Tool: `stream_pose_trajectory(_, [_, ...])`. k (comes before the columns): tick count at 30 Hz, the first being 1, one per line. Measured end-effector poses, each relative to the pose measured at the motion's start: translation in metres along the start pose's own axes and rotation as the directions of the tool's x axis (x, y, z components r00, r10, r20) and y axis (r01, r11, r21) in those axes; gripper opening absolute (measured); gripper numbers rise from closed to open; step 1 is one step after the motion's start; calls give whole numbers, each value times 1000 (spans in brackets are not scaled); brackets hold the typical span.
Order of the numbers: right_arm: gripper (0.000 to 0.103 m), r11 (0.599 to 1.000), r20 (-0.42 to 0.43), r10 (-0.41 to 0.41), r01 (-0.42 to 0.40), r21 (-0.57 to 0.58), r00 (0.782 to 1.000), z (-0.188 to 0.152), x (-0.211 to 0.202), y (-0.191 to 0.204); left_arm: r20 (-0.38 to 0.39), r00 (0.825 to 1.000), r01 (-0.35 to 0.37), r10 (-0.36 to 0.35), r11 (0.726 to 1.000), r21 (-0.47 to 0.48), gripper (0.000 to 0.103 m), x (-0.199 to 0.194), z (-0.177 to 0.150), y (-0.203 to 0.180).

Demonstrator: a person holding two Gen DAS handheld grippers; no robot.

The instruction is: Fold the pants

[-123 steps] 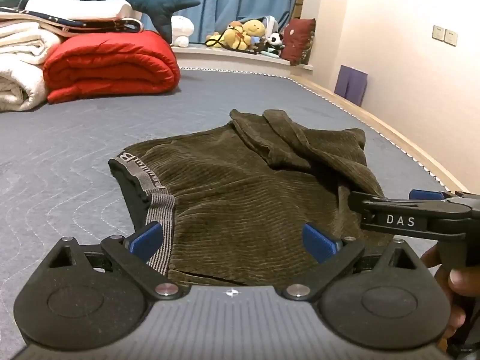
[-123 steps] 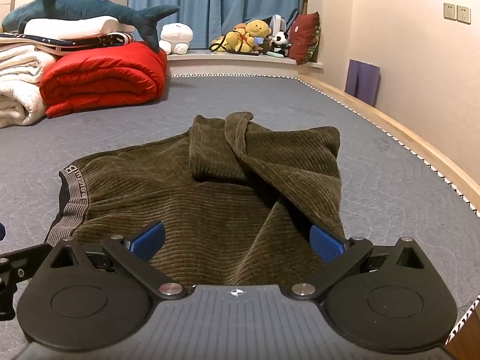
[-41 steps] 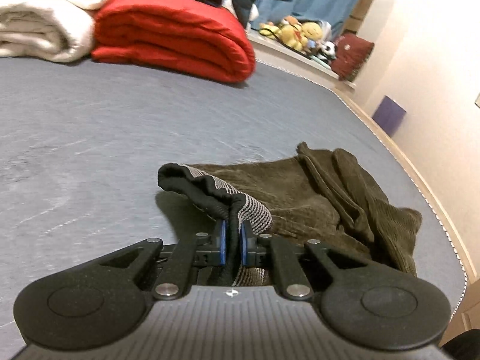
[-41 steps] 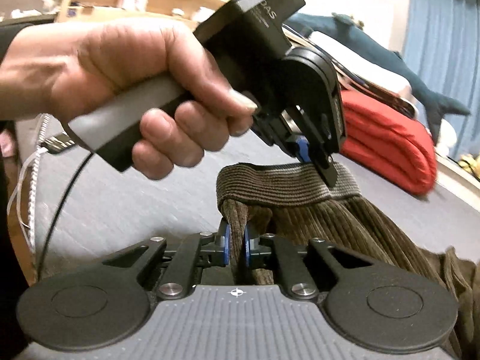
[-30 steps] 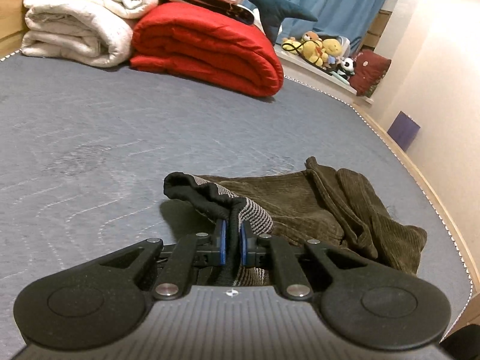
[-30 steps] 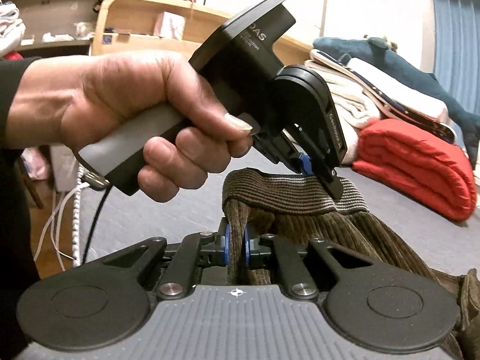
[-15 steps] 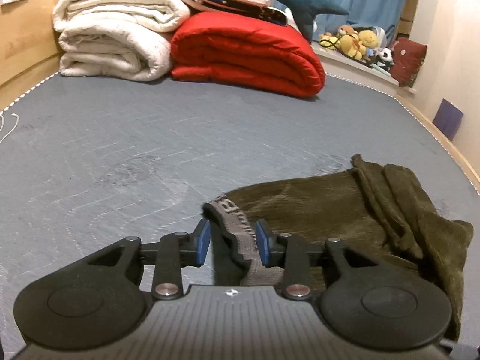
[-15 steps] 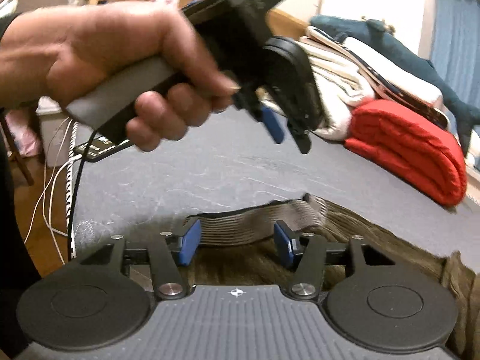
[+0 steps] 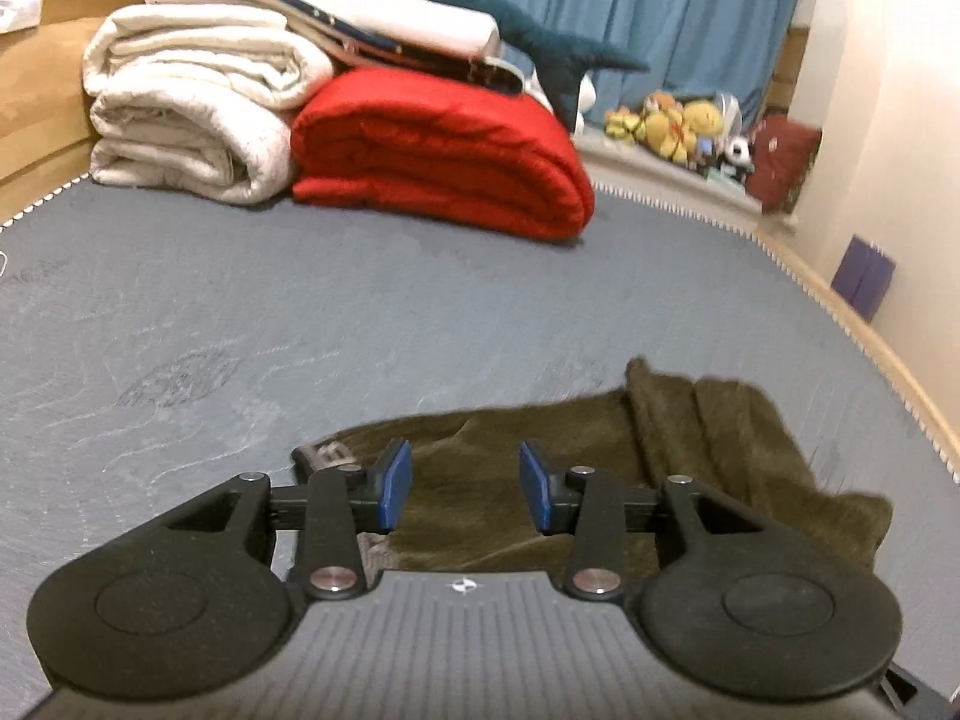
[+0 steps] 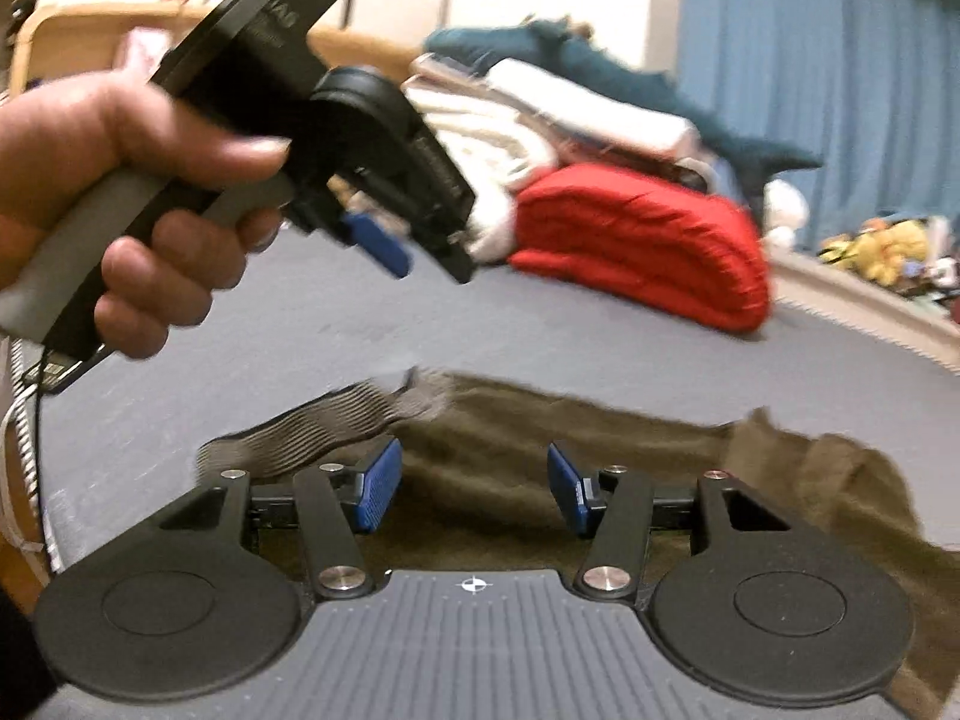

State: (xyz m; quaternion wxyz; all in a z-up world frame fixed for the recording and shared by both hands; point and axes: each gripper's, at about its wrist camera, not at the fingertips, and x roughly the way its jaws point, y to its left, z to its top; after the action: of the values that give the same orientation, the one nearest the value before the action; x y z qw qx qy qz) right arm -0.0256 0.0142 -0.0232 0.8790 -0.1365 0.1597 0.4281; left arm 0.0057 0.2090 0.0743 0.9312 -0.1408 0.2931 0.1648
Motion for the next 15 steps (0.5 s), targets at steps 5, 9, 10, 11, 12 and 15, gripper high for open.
stream_pose_trajectory(5, [57, 994, 39, -103, 102, 37, 994, -1, -17, -20, 71, 997, -3, 3, 1000, 3, 44, -10, 7, -28])
stream_pose_trajectory(9, [57, 984, 29, -148, 145, 101, 988, 5, -28, -44, 115, 993, 22, -25, 1000, 22, 44, -23, 13, -52])
stream_pose_trajectory(10, [57, 979, 41, -177, 172, 112, 983, 10, -34, -53, 122, 992, 39, -41, 999, 22, 44, -26, 14, -56])
stream_pose_trajectory(11, [57, 973, 59, -205, 197, 123, 977, 14, -41, -61, 124, 990, 60, -62, 998, 22, 44, -29, 14, -59])
stream_pose_trajectory(12, [57, 967, 76, -231, 220, 131, 970, 20, -50, -69, 124, 988, 87, -90, 996, 29, 44, -32, 14, -63])
stream_pose_trajectory(15, [59, 944, 120, -315, 298, 141, 941, 40, -79, -104, 94, 983, 152, -157, 987, 55, 44, -36, 11, -74])
